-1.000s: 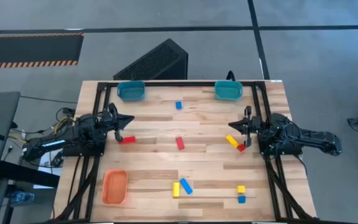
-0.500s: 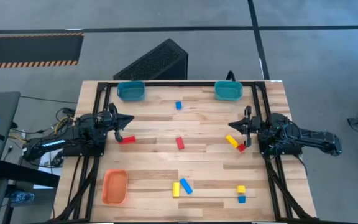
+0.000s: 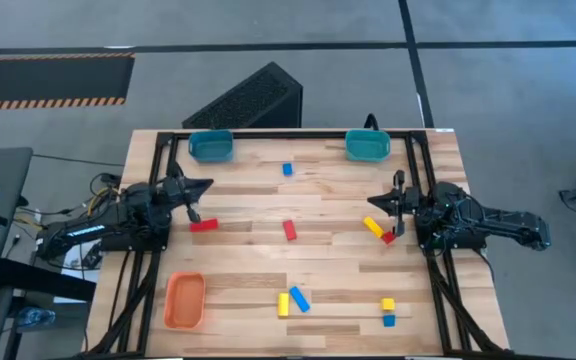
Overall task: Sort & place blocks by color
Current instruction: Put the top yellow block into the blue bin
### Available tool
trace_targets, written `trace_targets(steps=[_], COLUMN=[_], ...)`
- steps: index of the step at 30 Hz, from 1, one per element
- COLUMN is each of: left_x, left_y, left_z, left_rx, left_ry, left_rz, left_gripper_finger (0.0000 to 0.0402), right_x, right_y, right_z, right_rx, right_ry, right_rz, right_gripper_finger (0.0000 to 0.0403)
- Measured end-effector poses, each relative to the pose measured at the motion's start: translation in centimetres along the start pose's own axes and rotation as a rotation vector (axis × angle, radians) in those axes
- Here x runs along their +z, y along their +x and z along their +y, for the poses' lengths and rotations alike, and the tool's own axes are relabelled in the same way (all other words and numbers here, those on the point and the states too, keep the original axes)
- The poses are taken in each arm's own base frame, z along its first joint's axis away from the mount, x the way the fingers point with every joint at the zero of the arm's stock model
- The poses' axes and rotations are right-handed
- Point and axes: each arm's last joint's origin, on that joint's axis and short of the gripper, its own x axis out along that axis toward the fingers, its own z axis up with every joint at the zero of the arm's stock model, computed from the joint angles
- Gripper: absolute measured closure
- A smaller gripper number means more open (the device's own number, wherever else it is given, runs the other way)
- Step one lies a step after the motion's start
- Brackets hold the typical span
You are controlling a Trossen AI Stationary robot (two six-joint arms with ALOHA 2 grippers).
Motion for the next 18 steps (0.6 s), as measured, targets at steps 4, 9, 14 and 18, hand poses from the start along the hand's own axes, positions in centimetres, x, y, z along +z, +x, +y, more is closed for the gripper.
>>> trace_targets(steps=[4,9,14,18], left_x=[0.08,0.08,0.11,0.25], left_y=[-0.01,-0.01,-0.02,-0.03], left_z=[0.32,0.32,0.40,0.47], left_rx=[0.103,0.104,0.128,0.144], left_ry=[0.169,0.170,0.129,0.107], left_rz=[0.013,0.013,0.013,-0.001], left_gripper_finger=[0.0401,0.0401,0.0401,0.0401], right_x=[0.01,0.00,-0.14,-0.03], right_y=[0.00,0.00,-0.01,-0.07], right_z=[0.00,0.00,-0.35,-0.72], right_rx=[0.000,0.000,-0.105,-0.188], right_ry=[0.000,0.000,-0.200,-0.394], right_rz=[0.000,0.000,0.029,0.049], right_gripper_finger=[0.0376,0.0376,0.0376,0.0376])
